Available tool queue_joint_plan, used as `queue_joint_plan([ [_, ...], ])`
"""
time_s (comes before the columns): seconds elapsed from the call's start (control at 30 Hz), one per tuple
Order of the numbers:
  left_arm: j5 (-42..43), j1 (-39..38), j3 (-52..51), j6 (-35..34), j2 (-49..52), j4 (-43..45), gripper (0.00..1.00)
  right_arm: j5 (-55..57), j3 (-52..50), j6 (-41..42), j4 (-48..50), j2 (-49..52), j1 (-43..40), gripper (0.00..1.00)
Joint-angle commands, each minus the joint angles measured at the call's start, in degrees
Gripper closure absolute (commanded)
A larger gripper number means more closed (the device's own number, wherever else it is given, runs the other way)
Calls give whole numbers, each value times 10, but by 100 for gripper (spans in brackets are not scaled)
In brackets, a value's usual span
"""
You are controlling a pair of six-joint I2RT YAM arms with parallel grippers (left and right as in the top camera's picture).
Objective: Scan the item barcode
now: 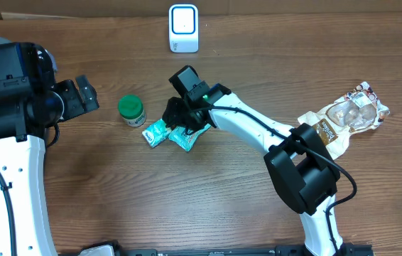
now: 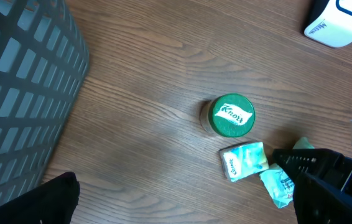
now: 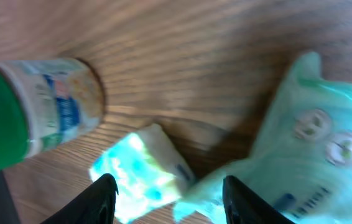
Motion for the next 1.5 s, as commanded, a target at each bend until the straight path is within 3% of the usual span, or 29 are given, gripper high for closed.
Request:
queue_joint_plan([
  [0.0, -7, 3, 3, 13, -10, 1, 0, 6, 0, 4, -33, 1, -4, 48],
  [0.2, -7, 3, 3, 13, -10, 1, 0, 6, 15, -51, -137, 0, -35, 47],
  [0.57, -7, 3, 3, 13, -10, 1, 0, 31, 66, -186, -283, -4, -163, 47],
  [0.8, -7, 3, 3, 13, -10, 1, 1, 13, 82, -203, -373, -37, -231, 43],
  [1.03, -7, 3, 3, 13, -10, 1, 0, -83, -10, -259, -341, -37, -233, 44],
  [1.33, -7, 3, 3, 13, -10, 1, 1, -102, -114, -256, -214, -37, -234, 63],
  [1.47, -7, 3, 3, 13, -10, 1, 0, -101, -123, -257, -184, -37, -233, 94],
])
